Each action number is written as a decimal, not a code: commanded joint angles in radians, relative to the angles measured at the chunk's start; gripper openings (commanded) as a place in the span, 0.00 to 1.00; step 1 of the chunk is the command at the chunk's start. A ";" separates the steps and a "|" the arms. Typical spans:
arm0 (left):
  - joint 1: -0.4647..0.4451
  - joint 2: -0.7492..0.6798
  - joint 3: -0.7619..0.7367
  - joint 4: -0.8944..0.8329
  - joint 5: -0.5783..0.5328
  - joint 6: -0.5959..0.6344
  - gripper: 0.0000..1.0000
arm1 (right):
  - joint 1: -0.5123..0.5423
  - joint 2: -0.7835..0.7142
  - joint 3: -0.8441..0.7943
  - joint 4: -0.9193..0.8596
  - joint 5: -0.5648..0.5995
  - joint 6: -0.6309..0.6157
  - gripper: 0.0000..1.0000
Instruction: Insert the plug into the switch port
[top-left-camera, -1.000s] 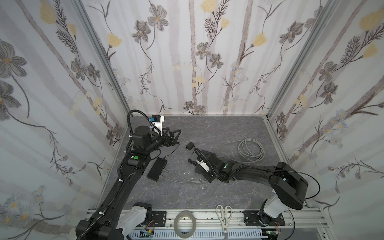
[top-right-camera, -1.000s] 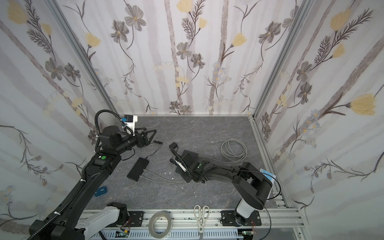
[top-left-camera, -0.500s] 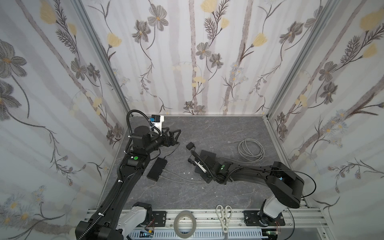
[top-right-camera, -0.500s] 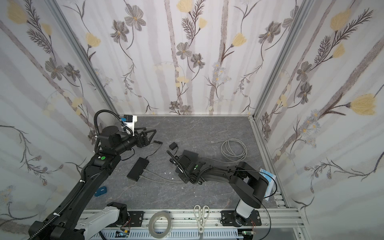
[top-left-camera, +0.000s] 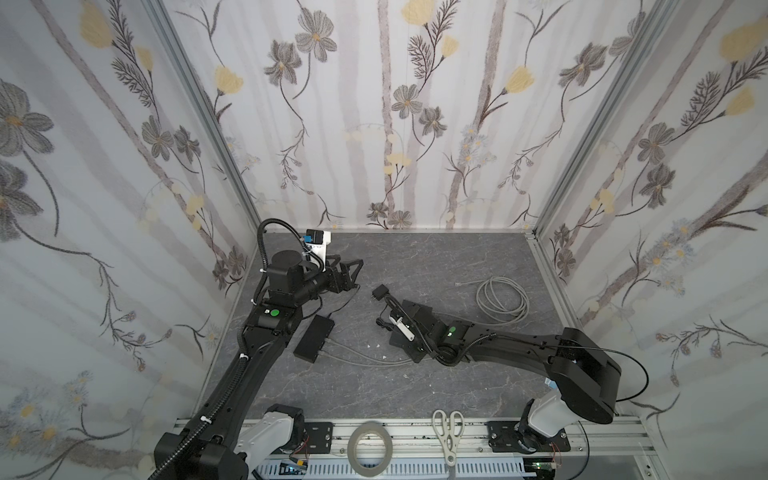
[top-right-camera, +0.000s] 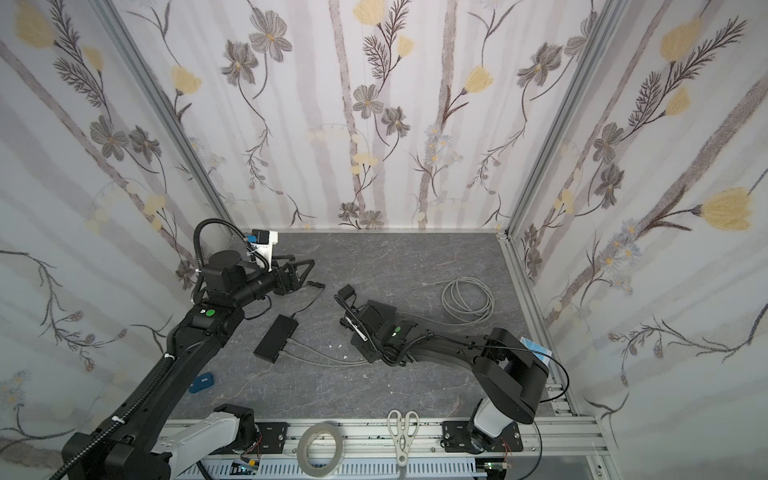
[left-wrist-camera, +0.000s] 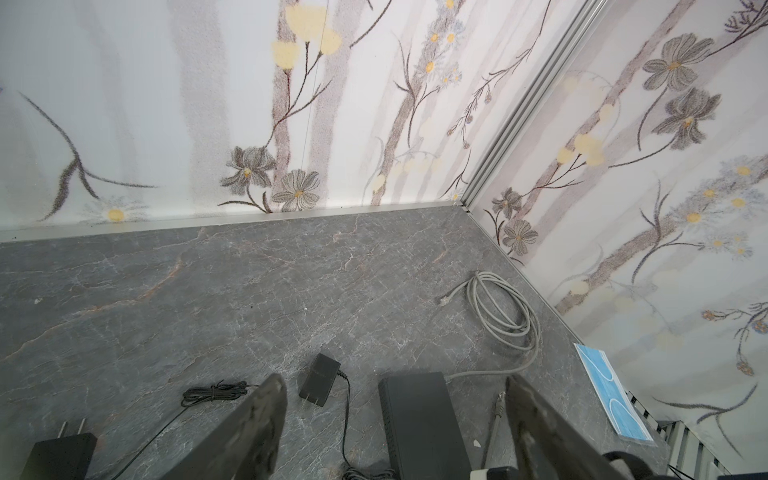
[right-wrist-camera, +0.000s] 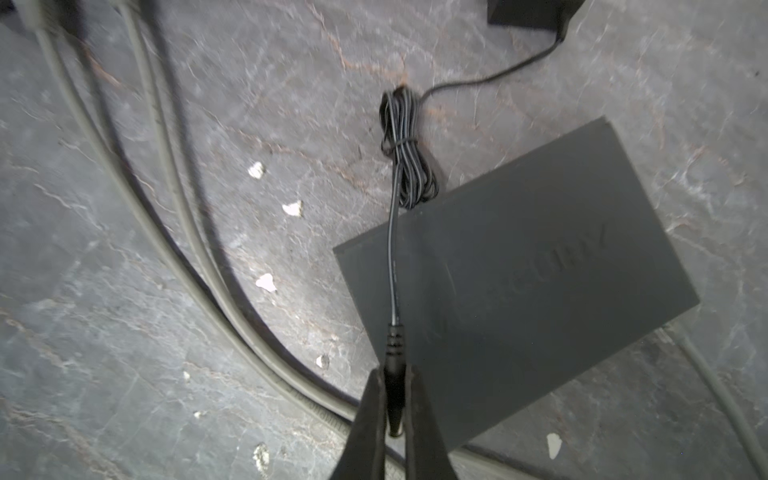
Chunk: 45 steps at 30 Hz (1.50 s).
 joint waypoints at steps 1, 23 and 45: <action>0.000 0.034 -0.019 0.056 0.046 0.060 0.82 | -0.029 -0.041 0.027 -0.011 -0.084 -0.032 0.00; -0.284 0.098 -0.102 -0.327 0.296 1.094 0.54 | -0.141 -0.332 -0.101 0.021 -0.434 -0.191 0.00; -0.402 0.160 -0.090 -0.335 0.249 1.052 0.44 | -0.090 -0.321 -0.103 0.079 -0.544 -0.191 0.00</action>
